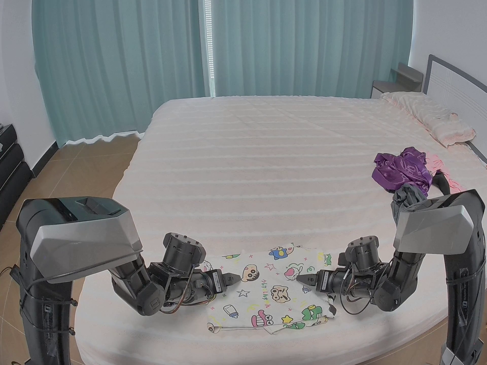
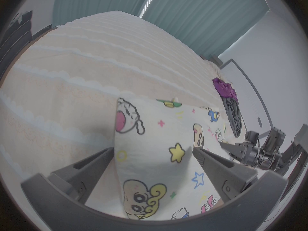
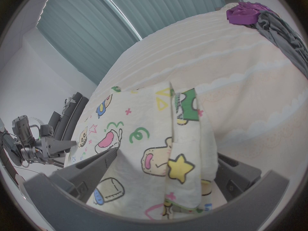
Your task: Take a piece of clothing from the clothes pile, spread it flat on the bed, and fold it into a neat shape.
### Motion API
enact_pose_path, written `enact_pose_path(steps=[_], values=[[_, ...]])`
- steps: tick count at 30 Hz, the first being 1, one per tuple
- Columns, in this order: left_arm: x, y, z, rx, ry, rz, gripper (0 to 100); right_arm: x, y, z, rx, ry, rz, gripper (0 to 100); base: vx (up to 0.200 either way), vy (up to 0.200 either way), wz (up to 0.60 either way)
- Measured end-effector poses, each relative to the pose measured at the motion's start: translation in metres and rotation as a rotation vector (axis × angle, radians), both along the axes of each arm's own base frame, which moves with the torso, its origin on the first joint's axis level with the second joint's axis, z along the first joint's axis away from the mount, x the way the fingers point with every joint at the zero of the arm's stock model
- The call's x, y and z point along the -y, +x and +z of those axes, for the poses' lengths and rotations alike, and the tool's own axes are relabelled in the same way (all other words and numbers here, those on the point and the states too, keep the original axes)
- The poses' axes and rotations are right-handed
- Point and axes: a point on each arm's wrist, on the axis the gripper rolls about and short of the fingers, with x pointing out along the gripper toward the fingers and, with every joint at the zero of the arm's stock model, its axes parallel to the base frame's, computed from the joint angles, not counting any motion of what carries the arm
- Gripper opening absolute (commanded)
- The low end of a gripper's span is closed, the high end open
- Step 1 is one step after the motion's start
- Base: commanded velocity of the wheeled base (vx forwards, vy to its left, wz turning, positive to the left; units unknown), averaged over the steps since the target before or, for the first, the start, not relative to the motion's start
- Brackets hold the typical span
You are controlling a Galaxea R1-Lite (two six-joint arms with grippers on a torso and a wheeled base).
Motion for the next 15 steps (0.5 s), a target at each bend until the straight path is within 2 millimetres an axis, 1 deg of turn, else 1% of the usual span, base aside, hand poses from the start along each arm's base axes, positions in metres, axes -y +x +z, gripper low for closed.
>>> enact_pose_path(steps=[3, 4, 5, 6, 15], values=[[0.0020, -0.0015, -0.0023, -0.005, 0.005, -0.009, 100, -0.0027, -0.0017, -0.0010, -0.016, 0.021, 0.019, 100, 0.000, 0.000, 0.00], [0.0027, -0.0017, -0.0027, -0.005, 0.006, -0.012, 100, -0.0044, -0.0025, -0.0014, -0.018, 0.022, 0.024, 0, 0.000, 0.000, 0.00], [0.0031, -0.0020, -0.0029, -0.006, 0.007, -0.013, 100, -0.0055, -0.0032, -0.0019, -0.020, 0.022, 0.028, 0, 0.000, 0.000, 0.00], [0.0038, -0.0025, -0.0034, -0.007, 0.008, -0.016, 0, -0.0062, -0.0037, -0.0024, -0.024, 0.021, 0.030, 0, 0.000, 0.000, 0.00], [0.0095, -0.0054, -0.0054, -0.034, 0.041, -0.042, 0, -0.0086, -0.0051, -0.0038, -0.029, 0.022, 0.040, 0, 0.000, 0.000, 0.00]])
